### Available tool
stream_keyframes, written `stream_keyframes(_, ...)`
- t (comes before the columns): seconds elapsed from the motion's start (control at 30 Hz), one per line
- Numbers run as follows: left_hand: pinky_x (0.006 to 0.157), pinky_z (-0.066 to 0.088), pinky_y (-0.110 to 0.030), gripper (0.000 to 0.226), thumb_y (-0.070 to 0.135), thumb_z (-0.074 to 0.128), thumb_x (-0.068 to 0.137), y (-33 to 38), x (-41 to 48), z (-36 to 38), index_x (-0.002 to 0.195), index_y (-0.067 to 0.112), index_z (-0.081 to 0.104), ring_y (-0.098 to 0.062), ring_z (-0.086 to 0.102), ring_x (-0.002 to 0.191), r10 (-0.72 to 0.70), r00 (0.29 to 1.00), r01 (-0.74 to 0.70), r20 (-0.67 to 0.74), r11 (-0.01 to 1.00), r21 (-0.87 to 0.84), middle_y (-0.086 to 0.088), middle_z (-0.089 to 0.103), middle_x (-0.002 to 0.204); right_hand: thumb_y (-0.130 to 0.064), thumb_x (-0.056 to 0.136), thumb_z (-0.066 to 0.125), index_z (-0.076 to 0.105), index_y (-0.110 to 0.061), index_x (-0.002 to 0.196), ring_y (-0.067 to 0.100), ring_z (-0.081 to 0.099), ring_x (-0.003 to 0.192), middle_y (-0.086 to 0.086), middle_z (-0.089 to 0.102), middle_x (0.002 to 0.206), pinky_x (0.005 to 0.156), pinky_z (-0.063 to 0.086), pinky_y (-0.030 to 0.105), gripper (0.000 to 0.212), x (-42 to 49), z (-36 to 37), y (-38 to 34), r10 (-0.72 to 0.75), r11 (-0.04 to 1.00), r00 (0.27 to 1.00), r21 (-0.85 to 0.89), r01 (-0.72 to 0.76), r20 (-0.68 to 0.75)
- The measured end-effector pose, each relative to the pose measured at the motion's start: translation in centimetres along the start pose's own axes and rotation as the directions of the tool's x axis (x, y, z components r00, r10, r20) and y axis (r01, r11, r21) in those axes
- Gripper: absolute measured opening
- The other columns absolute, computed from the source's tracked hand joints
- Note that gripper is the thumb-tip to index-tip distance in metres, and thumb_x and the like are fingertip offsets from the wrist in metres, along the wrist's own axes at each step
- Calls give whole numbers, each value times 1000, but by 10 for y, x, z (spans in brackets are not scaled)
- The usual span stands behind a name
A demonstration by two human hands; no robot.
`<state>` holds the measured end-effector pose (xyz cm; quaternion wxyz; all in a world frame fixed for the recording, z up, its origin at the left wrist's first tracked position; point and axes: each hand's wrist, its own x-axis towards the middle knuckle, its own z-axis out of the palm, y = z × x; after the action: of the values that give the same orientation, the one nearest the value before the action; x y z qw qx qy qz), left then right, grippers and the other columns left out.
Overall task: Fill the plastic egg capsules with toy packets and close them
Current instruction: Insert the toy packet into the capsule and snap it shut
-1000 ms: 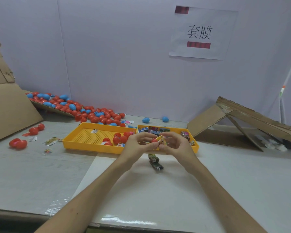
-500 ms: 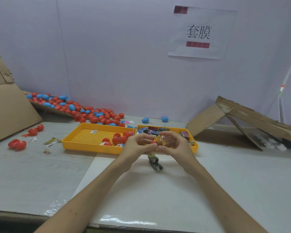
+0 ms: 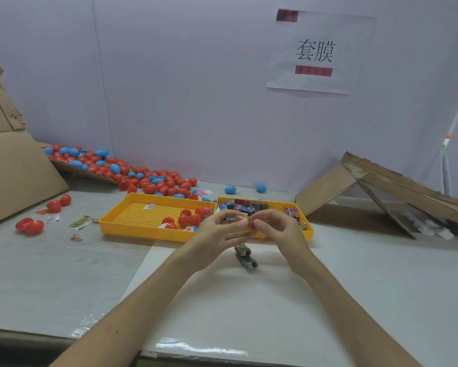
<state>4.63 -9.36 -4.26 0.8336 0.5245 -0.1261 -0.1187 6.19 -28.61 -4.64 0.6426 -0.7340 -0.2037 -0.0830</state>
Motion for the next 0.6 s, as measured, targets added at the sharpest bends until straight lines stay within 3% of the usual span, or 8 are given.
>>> stream_keyframes(0.1,84,60,-31,49,9,79,81,1,1,0,125,-1,60,-34,71,109,10,1000,-9,-17,1000,14,-17,73,107,-19,96,66,73,-15,104,17,71,92,0,74,94,71,59,37,11,-1,2,-1,50,999,998,-4,-50,36)
stream_keyframes(0.2,86,59,-32,47,7,79,80,1,0,0,122,-1,62,-35,71,110,24,1000,-24,-11,1000,20,-20,72,111,-21,91,71,73,-13,104,16,71,87,1,74,96,67,57,33,15,-1,4,-3,50,998,998,21,-51,42)
stream_keyframes(0.4,89,58,-31,44,6,77,83,1,0,1,123,-4,63,-33,69,114,23,999,-22,40,1000,-10,-20,71,114,-32,72,81,75,-8,100,30,71,99,14,73,103,82,60,47,38,0,0,-2,81,980,995,175,-91,62)
stream_keyframes(0.6,89,58,-31,42,7,78,79,3,0,2,119,0,66,-32,69,114,15,999,-16,42,1000,18,-18,72,114,-28,68,85,78,-11,94,35,70,103,10,74,99,85,60,48,32,2,-3,0,82,951,990,287,-112,115)
